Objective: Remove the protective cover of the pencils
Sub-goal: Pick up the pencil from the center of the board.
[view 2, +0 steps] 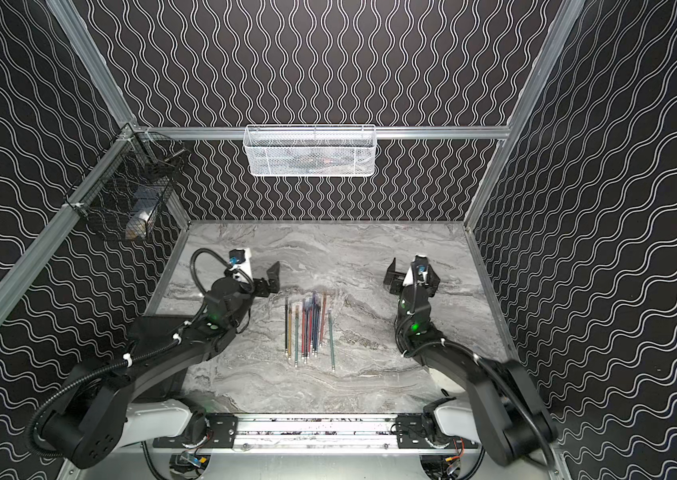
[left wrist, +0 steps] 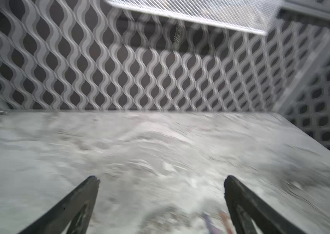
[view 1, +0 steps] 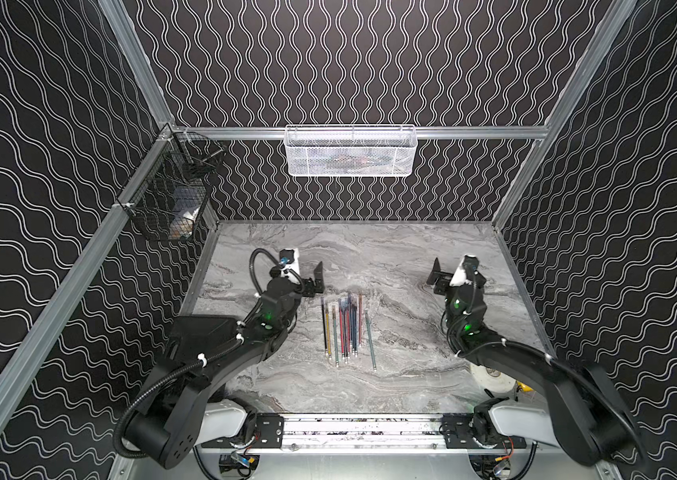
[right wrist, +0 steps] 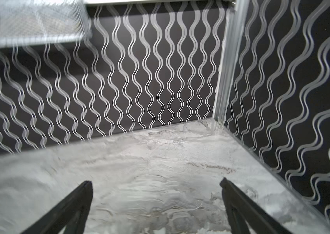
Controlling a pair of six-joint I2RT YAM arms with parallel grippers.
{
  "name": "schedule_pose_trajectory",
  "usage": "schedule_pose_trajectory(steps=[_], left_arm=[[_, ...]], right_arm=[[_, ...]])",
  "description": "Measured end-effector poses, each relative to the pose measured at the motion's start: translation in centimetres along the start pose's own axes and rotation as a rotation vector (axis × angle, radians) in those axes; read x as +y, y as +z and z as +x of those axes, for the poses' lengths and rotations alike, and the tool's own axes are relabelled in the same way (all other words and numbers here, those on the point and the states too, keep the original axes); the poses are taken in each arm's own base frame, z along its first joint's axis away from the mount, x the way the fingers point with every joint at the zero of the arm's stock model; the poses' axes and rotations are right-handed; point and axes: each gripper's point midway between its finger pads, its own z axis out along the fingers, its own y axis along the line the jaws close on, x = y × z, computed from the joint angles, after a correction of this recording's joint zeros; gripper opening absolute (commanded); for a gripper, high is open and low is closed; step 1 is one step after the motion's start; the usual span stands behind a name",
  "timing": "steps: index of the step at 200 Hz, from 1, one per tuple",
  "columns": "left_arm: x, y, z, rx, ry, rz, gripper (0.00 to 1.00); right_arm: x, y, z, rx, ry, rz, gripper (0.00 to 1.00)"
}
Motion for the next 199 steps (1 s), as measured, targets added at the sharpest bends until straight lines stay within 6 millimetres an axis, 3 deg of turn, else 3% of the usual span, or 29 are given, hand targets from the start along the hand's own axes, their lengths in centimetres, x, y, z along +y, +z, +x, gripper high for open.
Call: schedule_pose_trajectory(steps=[18,30,42,51,77,105,130,154,171,197,199], left_arm=[[-5.8,-0.6,0.1,0.061,0.021,0.141,1.00],[-8.7,-2.3,0.9,0.104,0.060,0.204,1.00],[-10.0,-4.1,1.3,0.139,0.089,0.242,1.00],[-10.0,-5.0,1.2,0.153,0.095,0.236,1.00],[-8.1,-6.3,2.3,0.239,0.058,0.148,1.00],[-6.3,-7.9,2.8,0.316,0.037,0.076,1.00],[-5.9,-8.8,2.3,0.341,0.024,0.064,1.00],[-5.5,-9.4,3.9,0.401,0.020,0.058,1.00],[-5.5,-10.0,5.1,0.440,0.007,0.076,1.00],[-6.6,-10.4,5.1,0.476,-0.034,0.131,1.00],[-6.8,-10.4,5.1,0.483,-0.037,0.136,1.00]], right_arm=[[0.9,-0.5,-3.5,0.045,0.117,-0.045,0.99],[1.6,-1.0,-2.9,0.134,0.145,-0.081,0.99],[2.0,-1.5,-1.1,0.255,0.158,-0.098,0.99],[1.8,-2.2,0.5,0.359,0.173,-0.081,0.99],[2.0,-4.1,2.2,0.552,0.216,-0.077,0.99],[2.7,-7.5,5.5,0.734,0.233,-0.166,0.99],[3.9,-10.3,9.0,0.911,0.242,-0.255,0.99],[5.6,-13.0,11.7,1.056,0.206,-0.328,0.99],[6.7,-15.2,12.9,1.112,0.160,-0.384,0.99],[8.0,-17.7,14.0,1.157,0.083,-0.444,1.00],[8.0,-17.7,14.0,1.158,0.076,-0.442,0.96]])
